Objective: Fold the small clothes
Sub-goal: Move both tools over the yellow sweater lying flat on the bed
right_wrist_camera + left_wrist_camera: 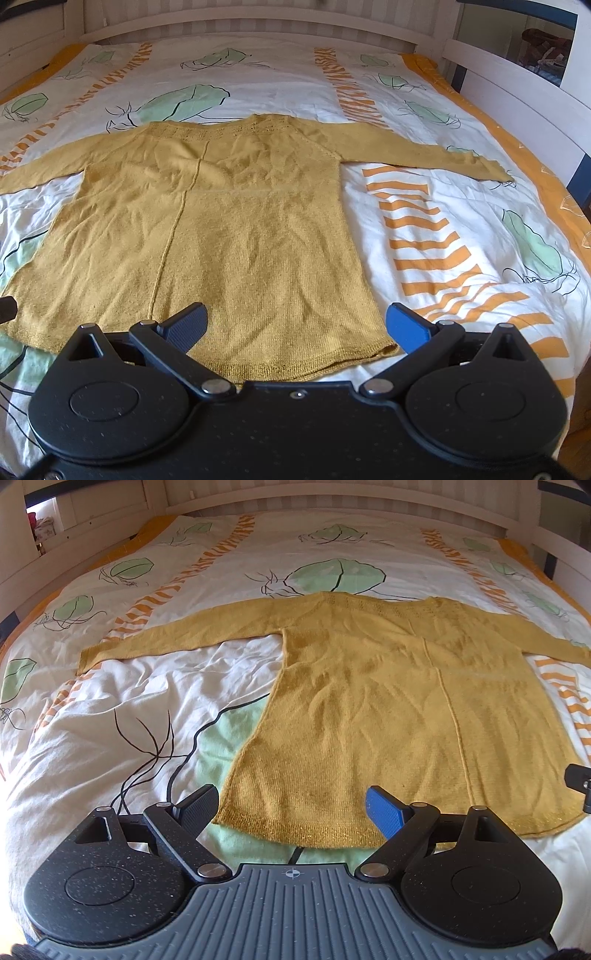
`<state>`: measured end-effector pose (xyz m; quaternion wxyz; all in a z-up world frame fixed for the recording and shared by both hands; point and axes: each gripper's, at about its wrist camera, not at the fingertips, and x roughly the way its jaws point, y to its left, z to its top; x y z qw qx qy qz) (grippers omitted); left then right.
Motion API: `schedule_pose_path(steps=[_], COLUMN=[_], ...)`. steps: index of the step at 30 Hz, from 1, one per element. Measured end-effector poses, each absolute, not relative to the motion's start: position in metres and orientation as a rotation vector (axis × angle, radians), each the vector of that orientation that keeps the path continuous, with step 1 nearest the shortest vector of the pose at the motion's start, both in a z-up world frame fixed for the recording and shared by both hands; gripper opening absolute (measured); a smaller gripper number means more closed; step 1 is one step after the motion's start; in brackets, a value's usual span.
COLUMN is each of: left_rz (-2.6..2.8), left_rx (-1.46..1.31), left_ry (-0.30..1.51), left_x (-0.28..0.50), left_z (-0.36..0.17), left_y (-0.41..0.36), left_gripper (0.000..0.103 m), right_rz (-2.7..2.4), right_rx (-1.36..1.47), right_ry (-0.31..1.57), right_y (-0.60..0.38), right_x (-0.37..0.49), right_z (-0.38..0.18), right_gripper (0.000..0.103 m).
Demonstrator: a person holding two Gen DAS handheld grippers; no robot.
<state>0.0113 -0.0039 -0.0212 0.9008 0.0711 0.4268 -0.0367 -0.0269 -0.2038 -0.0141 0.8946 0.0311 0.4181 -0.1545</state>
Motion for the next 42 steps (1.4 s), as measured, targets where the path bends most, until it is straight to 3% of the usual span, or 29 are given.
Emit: schedule_pose_path(steps=[42], left_rz=[-0.081], left_rx=[0.154], left_ry=[0.932], left_x=[0.026], left_z=[-0.032], left_y=[-0.007], left_gripper=[0.087], right_rz=[-0.269], right_rx=[0.121], right_ry=[0.925], right_y=[-0.201], right_x=[-0.025], right_z=[-0.031], right_gripper=[0.102])
